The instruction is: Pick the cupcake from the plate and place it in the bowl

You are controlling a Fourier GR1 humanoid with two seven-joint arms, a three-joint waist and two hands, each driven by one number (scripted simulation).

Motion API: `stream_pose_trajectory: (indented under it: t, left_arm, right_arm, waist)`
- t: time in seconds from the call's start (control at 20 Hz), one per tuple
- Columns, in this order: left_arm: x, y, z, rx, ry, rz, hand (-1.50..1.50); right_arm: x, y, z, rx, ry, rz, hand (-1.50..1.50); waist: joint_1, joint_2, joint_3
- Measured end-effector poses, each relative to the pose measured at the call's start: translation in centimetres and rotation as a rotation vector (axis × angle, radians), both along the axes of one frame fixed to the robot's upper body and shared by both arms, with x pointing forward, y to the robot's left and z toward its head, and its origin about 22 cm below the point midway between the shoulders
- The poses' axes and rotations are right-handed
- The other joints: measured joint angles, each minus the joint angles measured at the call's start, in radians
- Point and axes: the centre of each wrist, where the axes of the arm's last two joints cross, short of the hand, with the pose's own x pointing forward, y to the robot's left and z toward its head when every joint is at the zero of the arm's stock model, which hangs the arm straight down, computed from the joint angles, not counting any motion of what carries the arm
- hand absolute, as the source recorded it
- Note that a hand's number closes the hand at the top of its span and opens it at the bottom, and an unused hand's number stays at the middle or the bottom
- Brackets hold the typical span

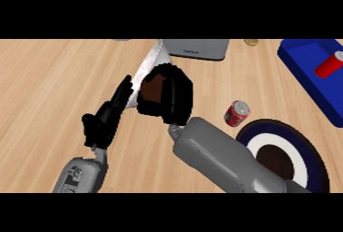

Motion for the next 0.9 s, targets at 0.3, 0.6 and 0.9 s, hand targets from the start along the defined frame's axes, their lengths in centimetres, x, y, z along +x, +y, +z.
stream_pose_trajectory:
  t: [0.3,0.6,0.9]
  left_arm:
    - [0.2,0.3,-0.1,0.005,0.006,0.01,0.0]
    - [0.4,0.2,-0.2,0.001,0.003,0.01,0.0]
    - [0.8,-0.1,0.1,-0.003,-0.007,0.008,0.0]
  right_arm:
    - [2.8,2.0,5.5,-0.064,-0.001,-0.091,1.5]
    - [4.5,4.4,11.7,-0.14,-0.036,-0.201,1.5]
    - [5.4,5.5,15.4,-0.216,-0.033,-0.308,1.5]
  waist:
    - [-0.004,-0.007,-0.001]
    - [-0.009,-0.003,-0.001]
    - [-0.008,0.01,0.001]
